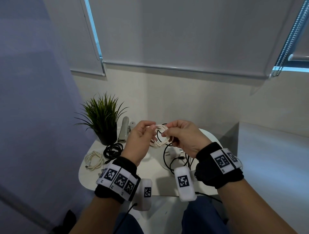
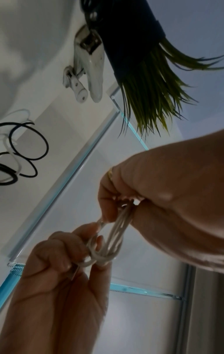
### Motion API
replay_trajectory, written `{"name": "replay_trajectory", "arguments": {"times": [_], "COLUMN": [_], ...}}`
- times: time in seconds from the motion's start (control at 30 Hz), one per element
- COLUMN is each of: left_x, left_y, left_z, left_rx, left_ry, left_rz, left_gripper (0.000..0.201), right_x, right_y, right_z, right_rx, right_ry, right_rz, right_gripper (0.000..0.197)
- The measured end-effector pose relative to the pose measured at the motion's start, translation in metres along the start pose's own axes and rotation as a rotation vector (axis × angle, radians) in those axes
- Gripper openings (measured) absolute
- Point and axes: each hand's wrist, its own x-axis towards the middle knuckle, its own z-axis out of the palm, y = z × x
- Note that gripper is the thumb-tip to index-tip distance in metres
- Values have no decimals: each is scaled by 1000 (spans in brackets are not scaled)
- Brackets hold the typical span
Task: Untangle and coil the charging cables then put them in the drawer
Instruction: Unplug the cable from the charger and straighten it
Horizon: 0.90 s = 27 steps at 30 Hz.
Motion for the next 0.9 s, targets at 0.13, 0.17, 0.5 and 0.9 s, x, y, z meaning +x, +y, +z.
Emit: {"name": "replay_trajectory", "arguments": {"times": [0.13,0.17,0.5,0.9], "left_x": [-2,-2,-2,-5], "left_y": [-1,-1,0,2], "left_z": [0,0,0,-6], "left_rx": [121,154,218,153], "left_ry": [66,65,28,-110], "left_rz": [87,108,64,158], "left_gripper": [15,17,12,16], "right_x": [-1,-2,-5,-6], "right_y": [1,2,6,1], "right_z": [1,2,5,2], "right_rx": [-10,-12,59,148], "right_ry": [37,44,67,112], "right_rz": [5,5,6,113], "right_gripper": [14,13,15,15]}}
